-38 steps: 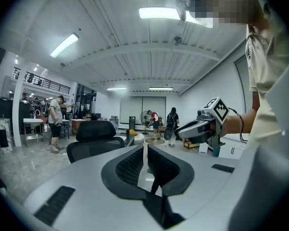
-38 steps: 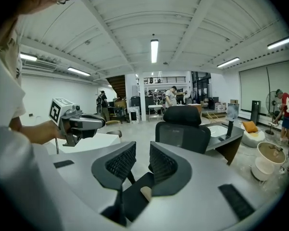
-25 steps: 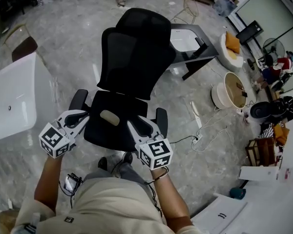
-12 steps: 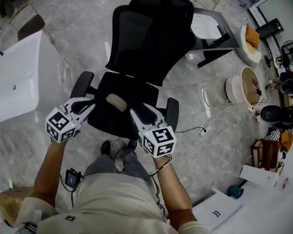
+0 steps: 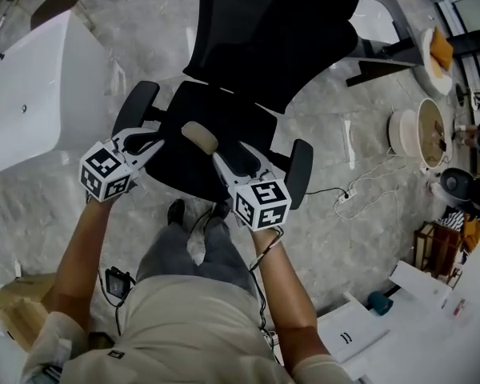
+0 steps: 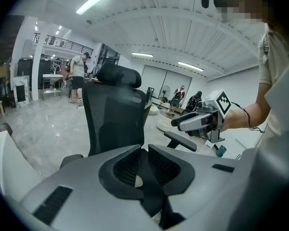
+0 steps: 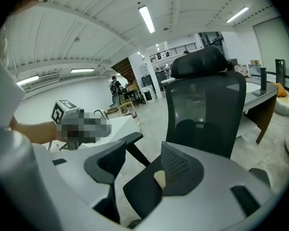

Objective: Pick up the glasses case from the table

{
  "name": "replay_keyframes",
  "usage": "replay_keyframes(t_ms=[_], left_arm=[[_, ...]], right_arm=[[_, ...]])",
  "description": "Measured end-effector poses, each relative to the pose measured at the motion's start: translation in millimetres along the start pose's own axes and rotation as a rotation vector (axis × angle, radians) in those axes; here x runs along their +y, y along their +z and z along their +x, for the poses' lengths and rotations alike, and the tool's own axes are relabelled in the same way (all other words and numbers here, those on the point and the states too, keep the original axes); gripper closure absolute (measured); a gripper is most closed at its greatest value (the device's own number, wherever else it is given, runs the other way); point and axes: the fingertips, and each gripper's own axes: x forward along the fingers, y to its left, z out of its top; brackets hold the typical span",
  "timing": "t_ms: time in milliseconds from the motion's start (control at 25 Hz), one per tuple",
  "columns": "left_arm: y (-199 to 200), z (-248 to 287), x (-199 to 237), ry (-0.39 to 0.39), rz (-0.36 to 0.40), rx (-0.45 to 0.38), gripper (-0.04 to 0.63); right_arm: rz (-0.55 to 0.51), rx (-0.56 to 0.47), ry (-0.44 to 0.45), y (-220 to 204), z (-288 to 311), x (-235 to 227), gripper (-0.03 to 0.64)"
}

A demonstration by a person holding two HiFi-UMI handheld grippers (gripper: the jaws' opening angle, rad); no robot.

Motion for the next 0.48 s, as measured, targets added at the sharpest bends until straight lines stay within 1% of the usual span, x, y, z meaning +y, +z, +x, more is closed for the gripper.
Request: replay_keyframes(t_ms=[200,480], left_arm=[[-25.1,28.8,20.6,-0.007,-0.060,0.028,0.528],[-61.1,66.0,46.1,-0.002,-0.150,0.053,0.472]], right_arm=[[0.007,0.058,0.001,-31.8,33.6,-18.1,0.374],[0.047,0.116,0.001,-70.2,67.4,-42.7,0.353]])
